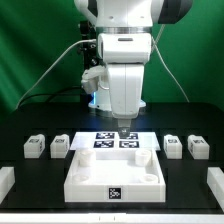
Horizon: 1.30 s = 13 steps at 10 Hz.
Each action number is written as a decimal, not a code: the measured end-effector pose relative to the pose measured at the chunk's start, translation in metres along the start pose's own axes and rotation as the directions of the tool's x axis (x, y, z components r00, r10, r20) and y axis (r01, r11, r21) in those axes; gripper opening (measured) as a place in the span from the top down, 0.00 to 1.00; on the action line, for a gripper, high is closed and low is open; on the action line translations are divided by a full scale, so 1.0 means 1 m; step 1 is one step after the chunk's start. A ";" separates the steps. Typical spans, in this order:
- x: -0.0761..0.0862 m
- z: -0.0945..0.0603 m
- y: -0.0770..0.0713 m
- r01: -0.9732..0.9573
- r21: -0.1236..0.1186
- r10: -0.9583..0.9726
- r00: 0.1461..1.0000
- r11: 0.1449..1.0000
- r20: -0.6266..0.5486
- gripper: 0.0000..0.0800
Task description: Assemble one leg
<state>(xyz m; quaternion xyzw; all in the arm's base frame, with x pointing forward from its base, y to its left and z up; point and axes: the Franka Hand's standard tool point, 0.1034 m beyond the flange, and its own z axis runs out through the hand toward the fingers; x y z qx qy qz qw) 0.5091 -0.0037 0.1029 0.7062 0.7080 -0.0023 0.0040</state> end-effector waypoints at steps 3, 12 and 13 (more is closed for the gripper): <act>0.000 0.021 -0.031 0.012 -0.011 -0.012 1.000 1.000 0.000 0.19; -0.023 0.096 -0.090 -0.059 0.060 0.060 0.998 0.996 -0.024 0.44; -0.023 0.096 -0.090 -0.059 0.060 0.060 0.998 0.996 -0.024 0.44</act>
Offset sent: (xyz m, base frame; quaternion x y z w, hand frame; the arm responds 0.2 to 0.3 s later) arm -0.0994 -0.0182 -0.0568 -0.0118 -0.0052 -0.0452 0.9989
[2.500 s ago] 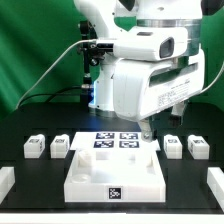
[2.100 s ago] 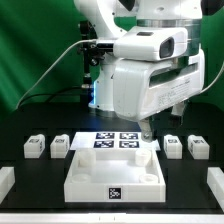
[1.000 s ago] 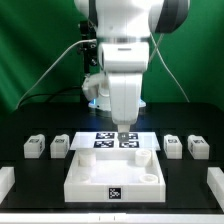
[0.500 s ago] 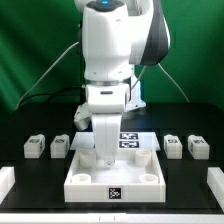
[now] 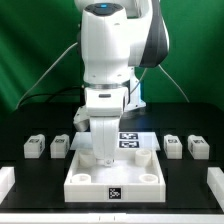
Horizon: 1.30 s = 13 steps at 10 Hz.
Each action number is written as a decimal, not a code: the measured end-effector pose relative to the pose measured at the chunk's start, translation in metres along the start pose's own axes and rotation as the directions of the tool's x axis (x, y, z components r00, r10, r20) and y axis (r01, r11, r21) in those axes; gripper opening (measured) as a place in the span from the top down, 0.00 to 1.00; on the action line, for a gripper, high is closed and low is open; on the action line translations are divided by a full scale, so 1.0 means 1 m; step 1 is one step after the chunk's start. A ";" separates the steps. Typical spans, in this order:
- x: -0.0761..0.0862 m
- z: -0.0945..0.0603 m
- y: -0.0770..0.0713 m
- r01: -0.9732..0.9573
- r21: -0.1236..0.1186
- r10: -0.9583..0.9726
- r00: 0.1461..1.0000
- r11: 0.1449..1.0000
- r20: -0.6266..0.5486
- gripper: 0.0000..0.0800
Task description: Assemble one leg
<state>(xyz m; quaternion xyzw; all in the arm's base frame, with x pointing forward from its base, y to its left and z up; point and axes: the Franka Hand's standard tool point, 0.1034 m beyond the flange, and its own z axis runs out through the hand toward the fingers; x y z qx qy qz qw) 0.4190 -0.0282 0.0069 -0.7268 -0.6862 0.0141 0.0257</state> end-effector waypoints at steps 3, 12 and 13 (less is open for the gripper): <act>0.000 -0.001 0.001 0.000 -0.006 0.000 1.000 1.000 0.000 0.88; 0.011 -0.006 0.019 0.022 -0.018 -0.022 1.000 1.000 -0.005 0.93; 0.029 -0.007 0.033 0.008 -0.011 -0.008 1.000 1.000 -0.015 0.93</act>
Offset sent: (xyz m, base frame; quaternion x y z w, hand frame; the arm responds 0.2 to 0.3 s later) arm 0.0000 0.0000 0.0000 0.0000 0.0000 0.0000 1.0000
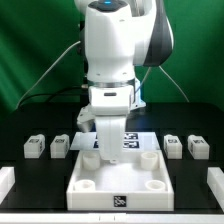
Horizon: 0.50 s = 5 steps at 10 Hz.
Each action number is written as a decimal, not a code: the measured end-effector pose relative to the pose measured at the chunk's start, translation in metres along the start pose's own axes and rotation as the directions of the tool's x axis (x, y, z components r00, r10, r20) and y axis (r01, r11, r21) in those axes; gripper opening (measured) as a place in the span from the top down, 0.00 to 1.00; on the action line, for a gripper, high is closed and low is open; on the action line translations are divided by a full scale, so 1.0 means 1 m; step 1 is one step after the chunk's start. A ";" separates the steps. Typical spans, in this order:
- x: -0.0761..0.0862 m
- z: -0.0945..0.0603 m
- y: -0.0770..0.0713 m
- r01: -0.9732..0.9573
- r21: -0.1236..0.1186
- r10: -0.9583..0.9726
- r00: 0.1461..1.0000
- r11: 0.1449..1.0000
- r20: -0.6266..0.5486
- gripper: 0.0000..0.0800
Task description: Assemble one leg
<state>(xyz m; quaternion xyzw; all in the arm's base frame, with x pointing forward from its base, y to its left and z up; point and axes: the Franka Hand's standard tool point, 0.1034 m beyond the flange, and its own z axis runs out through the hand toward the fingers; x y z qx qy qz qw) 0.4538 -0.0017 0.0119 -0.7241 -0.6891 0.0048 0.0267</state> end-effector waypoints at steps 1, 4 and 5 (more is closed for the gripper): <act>0.022 -0.001 0.018 -0.001 -0.009 0.001 1.000 1.000 -0.015 0.93; 0.059 0.002 0.039 -0.025 0.007 0.026 0.999 1.000 -0.031 0.92; 0.059 0.003 0.039 -0.020 0.011 0.020 0.999 1.000 -0.031 0.92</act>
Offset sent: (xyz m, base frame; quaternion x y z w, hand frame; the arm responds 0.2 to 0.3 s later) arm 0.0468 0.0487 0.0014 -0.0245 0.0123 0.0292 0.9992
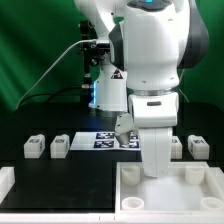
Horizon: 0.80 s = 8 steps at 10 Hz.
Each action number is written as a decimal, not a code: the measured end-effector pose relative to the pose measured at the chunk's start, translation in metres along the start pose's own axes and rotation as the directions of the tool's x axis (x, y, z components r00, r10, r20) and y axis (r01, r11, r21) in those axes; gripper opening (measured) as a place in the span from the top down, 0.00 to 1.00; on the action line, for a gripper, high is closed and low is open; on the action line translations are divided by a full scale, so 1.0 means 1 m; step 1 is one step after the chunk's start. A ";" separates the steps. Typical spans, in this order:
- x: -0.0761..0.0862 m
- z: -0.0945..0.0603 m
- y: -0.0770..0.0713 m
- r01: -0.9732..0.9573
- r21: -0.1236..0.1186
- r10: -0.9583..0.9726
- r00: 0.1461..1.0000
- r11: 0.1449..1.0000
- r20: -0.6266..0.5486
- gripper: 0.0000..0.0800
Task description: Assemble one leg
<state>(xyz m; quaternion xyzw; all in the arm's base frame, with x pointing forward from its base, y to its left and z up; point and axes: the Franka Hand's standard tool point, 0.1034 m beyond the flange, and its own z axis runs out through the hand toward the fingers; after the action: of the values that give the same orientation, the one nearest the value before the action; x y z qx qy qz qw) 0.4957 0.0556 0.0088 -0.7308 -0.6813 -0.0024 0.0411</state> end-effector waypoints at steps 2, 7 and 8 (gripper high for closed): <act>0.000 0.001 0.000 0.024 -0.003 -0.024 1.000 1.000 0.000 0.92; -0.001 0.002 0.000 0.028 -0.008 -0.028 1.000 1.000 0.001 0.55; -0.001 0.002 0.000 0.027 -0.008 -0.027 1.000 1.000 0.001 0.55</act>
Offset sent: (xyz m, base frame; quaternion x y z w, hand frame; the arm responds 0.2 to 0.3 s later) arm 0.0000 0.0000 0.0000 0.0000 0.0000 0.0000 1.0000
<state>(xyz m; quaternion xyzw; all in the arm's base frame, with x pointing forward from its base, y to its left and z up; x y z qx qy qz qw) 0.4958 0.0547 0.0066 -0.7216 -0.6913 -0.0055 0.0377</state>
